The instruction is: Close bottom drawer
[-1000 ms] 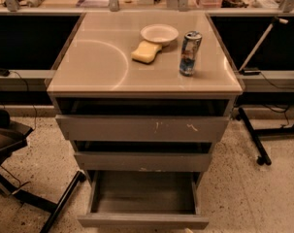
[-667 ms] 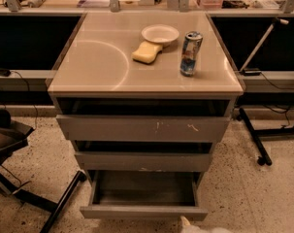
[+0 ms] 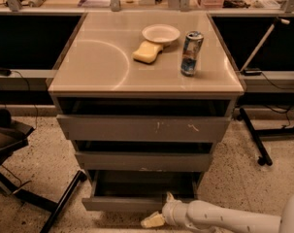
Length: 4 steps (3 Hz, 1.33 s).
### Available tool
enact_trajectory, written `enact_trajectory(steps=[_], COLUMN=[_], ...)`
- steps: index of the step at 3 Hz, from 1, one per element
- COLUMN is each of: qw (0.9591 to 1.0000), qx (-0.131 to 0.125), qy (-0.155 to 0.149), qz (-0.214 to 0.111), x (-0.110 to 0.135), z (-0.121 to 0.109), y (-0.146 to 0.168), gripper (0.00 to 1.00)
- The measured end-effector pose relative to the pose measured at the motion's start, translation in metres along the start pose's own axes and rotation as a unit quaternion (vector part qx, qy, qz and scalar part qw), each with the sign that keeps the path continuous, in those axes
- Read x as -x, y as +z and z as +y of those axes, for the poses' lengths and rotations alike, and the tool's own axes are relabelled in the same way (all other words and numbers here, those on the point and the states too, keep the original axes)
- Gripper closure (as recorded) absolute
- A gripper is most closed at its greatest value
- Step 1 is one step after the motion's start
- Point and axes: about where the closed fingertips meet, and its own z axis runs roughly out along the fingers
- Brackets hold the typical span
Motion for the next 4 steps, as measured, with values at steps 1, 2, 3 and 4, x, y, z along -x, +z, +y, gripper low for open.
enact_trajectory(steps=[1,2,3,4], qw=[1.0000,0.9998,0.9984,0.9969], qx=[0.005,-0.014,-0.049,-0.043], qy=[-0.008,-0.006,0.016,0.066], qz=[0.002,-0.012,-0.024,0.003], x=[0.007,0.006,-0.011,-0.051], z=[0.005,0.016,0.039,0.050], y=[0.007,-0.021,-0.073,-0.081], gripper=[0.00,0.00,0.00,0.00])
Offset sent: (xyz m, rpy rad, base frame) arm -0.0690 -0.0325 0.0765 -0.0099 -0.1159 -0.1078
